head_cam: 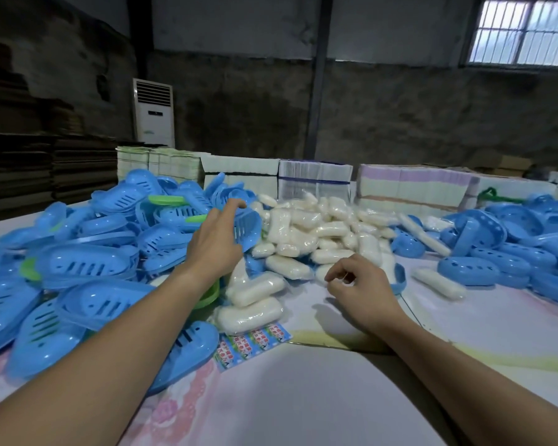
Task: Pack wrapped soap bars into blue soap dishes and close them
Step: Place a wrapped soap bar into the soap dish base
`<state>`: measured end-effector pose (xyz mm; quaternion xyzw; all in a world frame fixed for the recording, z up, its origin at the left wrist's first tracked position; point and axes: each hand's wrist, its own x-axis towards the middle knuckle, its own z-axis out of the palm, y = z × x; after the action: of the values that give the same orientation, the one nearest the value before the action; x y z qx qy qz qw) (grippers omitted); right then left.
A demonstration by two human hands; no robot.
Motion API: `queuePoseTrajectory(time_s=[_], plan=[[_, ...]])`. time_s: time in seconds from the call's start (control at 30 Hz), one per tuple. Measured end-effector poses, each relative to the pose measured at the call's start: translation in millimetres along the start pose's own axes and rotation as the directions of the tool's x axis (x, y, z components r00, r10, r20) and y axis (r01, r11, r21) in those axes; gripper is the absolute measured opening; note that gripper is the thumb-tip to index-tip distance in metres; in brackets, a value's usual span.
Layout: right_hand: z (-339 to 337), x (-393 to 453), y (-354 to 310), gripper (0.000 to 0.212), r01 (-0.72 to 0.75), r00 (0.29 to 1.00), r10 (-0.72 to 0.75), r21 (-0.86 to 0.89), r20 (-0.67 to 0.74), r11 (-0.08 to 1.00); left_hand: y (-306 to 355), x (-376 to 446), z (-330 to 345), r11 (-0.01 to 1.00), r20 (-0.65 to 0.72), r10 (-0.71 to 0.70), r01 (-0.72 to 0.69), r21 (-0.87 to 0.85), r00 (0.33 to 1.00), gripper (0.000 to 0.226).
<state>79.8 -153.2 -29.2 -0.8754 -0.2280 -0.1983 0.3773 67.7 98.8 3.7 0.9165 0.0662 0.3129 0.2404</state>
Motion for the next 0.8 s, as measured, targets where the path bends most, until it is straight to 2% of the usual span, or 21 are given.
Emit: queuePoseTrajectory(time_s=[0.03, 0.1, 0.17, 0.2, 0.23, 0.27, 0.33, 0.43, 0.5, 0.57, 0.67, 0.73, 0.8], plan=[[-1, 1, 1, 0.019, 0.000, 1.000, 0.000, -0.011, -0.004, 1.000, 3, -2, -1, 1.000, 0.007, 0.005, -0.005, -0.015, 1.000, 0.062], [0, 1, 2, 0.016, 0.006, 1.000, -0.007, -0.043, -0.007, 0.999, 10, -4, -3, 0.995, 0.035, -0.049, 0.052, -0.085, 0.998, 0.043], [2, 0, 4, 0.015, 0.029, 1.000, -0.028, -0.114, 0.013, 0.993, 20, -7, -7, 0.943, 0.067, -0.158, 0.171, -0.284, 0.985, 0.020], [3, -1, 4, 0.019, 0.047, 0.999, -0.042, -0.167, 0.032, 0.985, 28, -9, -10, 0.878, 0.098, -0.213, 0.234, -0.418, 0.972, 0.015], [5, -1, 4, 0.026, 0.066, 0.997, -0.055, -0.228, 0.055, 0.971, 37, -13, -12, 0.775, 0.152, -0.265, 0.304, -0.554, 0.952, 0.015], [7, 1, 4, 0.036, 0.086, 0.995, -0.067, -0.288, 0.076, 0.954, 46, -17, -14, 0.624, 0.239, -0.306, 0.384, -0.680, 0.921, 0.016], [10, 6, 1, 0.051, 0.136, 0.990, -0.109, -0.402, 0.087, 0.906, 64, -26, -19, 0.267, 0.445, -0.326, 0.533, -0.803, 0.834, 0.018], [17, 17, -8, 0.053, 0.271, 0.961, -0.252, -0.573, 0.114, 0.774, 81, -38, -21, -0.131, 0.655, -0.235, 0.645, -0.753, 0.718, 0.024], [24, 23, -16, 0.047, 0.338, 0.936, -0.319, -0.642, 0.151, 0.688, 87, -43, -19, -0.319, 0.700, -0.161, 0.635, -0.704, 0.695, 0.032], [30, 26, -24, 0.040, 0.389, 0.913, -0.368, -0.643, 0.175, 0.660, 91, -47, -17, -0.420, 0.700, -0.147, 0.596, -0.684, 0.699, 0.036], [35, 29, -25, 0.030, 0.405, 0.902, -0.409, -0.591, 0.136, 0.697, 93, -51, -12, -0.432, 0.669, -0.158, 0.558, -0.709, 0.727, 0.044], [30, 32, -18, 0.028, 0.320, 0.941, -0.326, -0.531, 0.086, 0.784, 90, -52, -11, -0.458, 0.666, -0.176, 0.538, -0.707, 0.725, 0.048], [15, 34, -12, 0.020, 0.219, 0.975, -0.219, -0.328, 0.035, 0.919, 87, -52, -11, -0.505, 0.673, -0.183, 0.519, -0.690, 0.717, 0.039]])
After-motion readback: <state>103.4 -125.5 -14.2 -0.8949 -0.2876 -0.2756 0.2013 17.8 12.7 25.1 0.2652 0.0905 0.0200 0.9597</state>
